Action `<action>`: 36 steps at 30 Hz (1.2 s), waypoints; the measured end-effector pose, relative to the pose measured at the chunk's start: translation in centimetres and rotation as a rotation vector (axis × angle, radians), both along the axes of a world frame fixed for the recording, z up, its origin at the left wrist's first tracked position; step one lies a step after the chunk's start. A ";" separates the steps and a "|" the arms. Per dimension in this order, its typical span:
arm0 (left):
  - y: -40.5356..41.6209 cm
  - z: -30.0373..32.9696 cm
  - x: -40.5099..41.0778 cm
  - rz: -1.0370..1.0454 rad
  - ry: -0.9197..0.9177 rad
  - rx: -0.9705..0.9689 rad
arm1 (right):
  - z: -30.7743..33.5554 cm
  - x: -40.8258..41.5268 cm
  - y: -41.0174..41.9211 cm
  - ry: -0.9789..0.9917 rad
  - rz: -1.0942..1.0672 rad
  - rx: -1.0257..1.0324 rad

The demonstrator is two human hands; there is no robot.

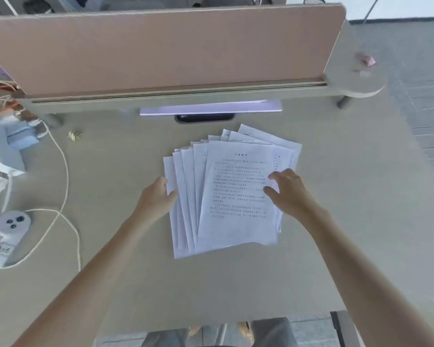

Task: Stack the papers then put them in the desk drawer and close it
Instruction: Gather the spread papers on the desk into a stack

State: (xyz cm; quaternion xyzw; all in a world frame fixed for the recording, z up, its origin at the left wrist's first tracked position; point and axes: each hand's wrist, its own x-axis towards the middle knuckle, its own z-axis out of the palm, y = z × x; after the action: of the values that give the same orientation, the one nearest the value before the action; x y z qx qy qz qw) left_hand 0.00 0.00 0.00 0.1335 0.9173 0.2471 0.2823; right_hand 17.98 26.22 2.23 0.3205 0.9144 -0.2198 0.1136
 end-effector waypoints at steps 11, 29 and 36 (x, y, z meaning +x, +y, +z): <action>0.4 -7.8 -2.0 -0.002 0.216 -0.012 | -7.7 0.3 0.9 -0.096 -0.227 0.207; -0.9 -9.1 1.5 0.412 0.192 0.487 | -11.1 0.0 -0.9 0.490 -0.544 -0.021; -0.9 -10.1 -0.6 0.393 0.130 0.520 | -11.6 0.2 -0.7 0.500 -0.550 -0.141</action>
State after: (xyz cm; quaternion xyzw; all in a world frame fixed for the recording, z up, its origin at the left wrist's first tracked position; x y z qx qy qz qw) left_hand -0.58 -0.87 -10.11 0.0367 0.8478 0.5137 0.1267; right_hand 18.22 25.49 -9.35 0.4820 0.7763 -0.3757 -0.1546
